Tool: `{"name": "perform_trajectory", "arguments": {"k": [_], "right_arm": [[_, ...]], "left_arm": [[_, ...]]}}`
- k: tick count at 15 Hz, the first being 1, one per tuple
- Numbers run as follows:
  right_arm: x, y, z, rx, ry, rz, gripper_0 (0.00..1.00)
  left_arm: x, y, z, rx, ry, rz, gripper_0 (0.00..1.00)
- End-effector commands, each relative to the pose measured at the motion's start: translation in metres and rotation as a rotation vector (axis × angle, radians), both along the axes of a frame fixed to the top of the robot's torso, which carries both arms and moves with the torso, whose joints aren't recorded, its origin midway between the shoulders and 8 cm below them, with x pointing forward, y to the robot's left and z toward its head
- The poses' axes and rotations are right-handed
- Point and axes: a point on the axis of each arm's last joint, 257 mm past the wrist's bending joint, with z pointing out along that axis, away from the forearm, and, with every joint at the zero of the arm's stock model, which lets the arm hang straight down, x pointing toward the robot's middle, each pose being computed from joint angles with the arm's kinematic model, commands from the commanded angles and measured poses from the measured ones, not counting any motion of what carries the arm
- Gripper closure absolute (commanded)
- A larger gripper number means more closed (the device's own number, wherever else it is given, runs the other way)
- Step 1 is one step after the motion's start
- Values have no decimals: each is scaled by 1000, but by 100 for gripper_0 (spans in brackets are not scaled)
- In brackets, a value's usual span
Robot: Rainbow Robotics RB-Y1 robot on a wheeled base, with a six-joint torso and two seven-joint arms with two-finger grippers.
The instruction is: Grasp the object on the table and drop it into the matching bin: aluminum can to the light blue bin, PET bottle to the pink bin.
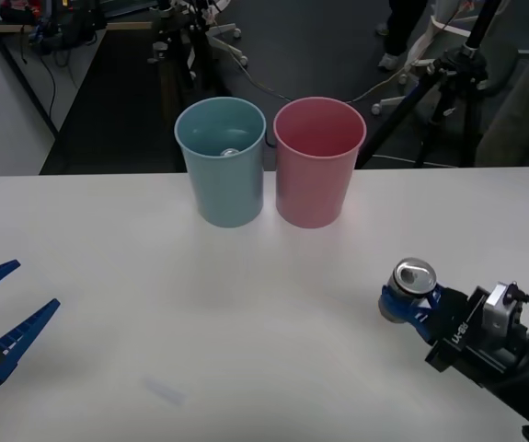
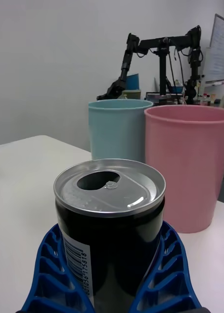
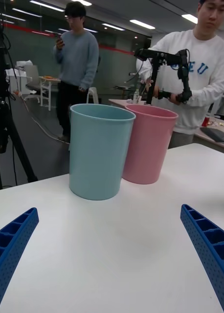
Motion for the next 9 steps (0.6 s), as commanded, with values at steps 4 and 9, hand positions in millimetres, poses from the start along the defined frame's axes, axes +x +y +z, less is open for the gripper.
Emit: {"name": "perform_trajectory", "arguments": {"k": [4,9], "right_arm": [[21,41,62,69,7,-12,100],[48,77,102,98,-15,-43,100]], "left_arm": [[0,0,0,0,0,0,0],[0,0,0,0,0,0,0]]}}
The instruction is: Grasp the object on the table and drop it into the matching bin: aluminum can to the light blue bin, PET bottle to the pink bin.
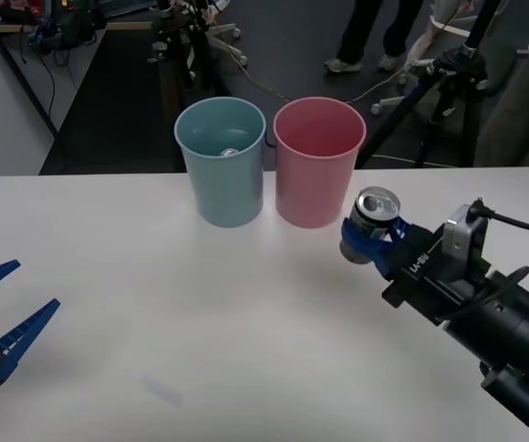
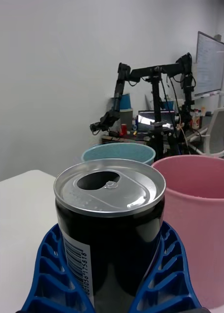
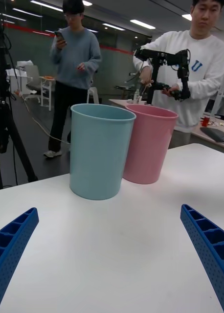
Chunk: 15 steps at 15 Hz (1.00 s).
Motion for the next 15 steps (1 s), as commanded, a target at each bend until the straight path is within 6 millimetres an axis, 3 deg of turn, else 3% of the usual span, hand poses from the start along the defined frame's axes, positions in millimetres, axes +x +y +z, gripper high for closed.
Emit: {"name": "perform_trajectory", "arguments": {"k": [1,8,15], "right_arm": [[19,22,23,18,-21,-13,100],[51,69,78,62,-59,-9,100],[108,107,93,66,-26,-50,100]], "left_arm": [[0,0,0,0,0,0,0],[0,0,0,0,0,0,0],[0,0,0,0,0,0,0]]}}
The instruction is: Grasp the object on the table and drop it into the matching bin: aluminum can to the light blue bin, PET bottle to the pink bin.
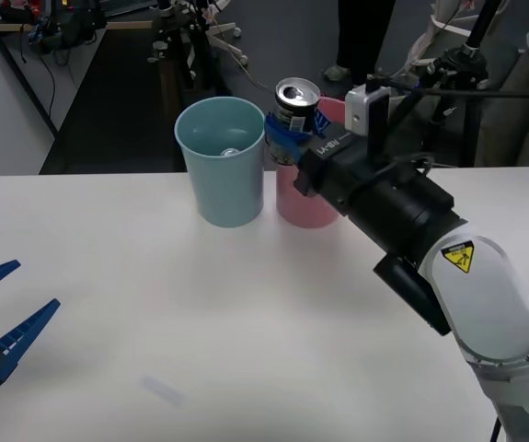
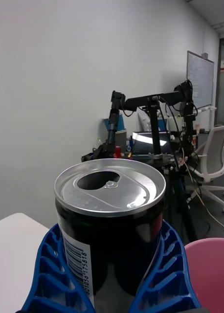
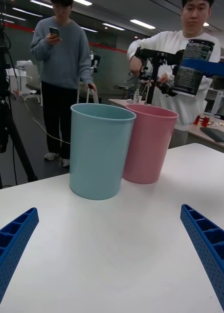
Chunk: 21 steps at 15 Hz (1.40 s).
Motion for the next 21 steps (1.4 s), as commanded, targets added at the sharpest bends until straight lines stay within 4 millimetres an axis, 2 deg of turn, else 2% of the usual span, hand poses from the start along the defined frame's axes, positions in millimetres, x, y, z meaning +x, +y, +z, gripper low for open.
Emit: {"name": "perform_trajectory", "arguments": {"k": [1,5,14,17,21], "right_arm": [[23,15,6,1,15,-22,100],[59,40,24,8,32,-55,100],[137,74,26,-18,63,-132,100],[152,80,21,-31,81,-143,100],[151,88,20,-38,82,-134,100]], "left_arm": [[0,0,0,0,0,0,0],[0,0,0,0,0,0,0],[0,0,0,0,0,0,0],[0,0,0,0,0,0,0],[0,0,0,0,0,0,0]]}}
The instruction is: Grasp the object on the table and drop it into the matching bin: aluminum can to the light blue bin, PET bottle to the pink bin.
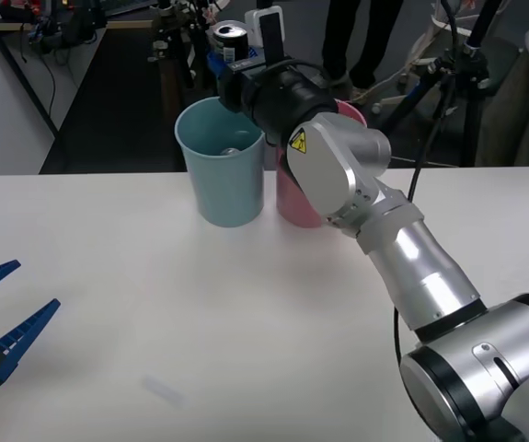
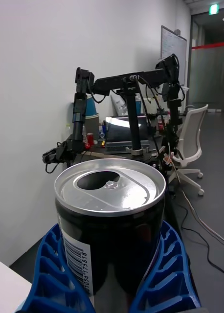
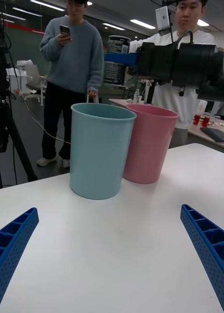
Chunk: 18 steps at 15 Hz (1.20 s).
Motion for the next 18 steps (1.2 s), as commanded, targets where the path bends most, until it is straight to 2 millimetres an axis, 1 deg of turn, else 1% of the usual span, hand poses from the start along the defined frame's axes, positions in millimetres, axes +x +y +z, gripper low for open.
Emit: {"name": "perform_trajectory", "arguments": {"k": [1,5,6,7,8,15,18], "right_arm": [[-3,7,0,-2,-1,12,100],[-6,12,1,12,0,24,100],[-6,13,0,13,3,26,80],[-7,13,2,20,4,28,17],[-7,13,3,26,1,29,0],[-8,15,6,34,-14,28,0],[-10,18,5,34,-15,35,0]], "left_arm": [[0,0,0,0,0,0,0],[0,0,0,0,0,0,0],[0,0,0,0,0,0,0],[0,0,0,0,0,0,0],[0,0,0,0,0,0,0],[0,0,0,0,0,0,0],[0,0,0,0,0,0,0]]}}
